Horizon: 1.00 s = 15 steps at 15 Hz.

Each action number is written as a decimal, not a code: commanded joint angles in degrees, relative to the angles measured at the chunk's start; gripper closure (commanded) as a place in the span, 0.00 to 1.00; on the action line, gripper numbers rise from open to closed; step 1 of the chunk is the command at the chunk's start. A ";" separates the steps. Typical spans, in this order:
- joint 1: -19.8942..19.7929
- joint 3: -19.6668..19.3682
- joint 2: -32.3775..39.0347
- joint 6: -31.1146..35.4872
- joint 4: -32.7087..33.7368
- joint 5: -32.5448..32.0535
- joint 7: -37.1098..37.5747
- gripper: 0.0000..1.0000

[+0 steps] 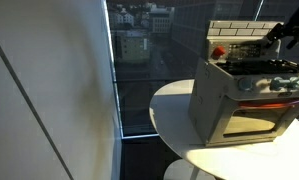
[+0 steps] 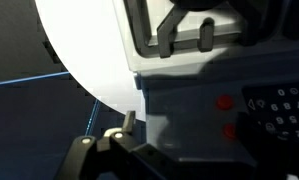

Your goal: Press the top right orange button on the stove

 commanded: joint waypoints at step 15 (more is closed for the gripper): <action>-0.55 0.26 -0.03 -0.98 0.94 2.99 -3.28 0.00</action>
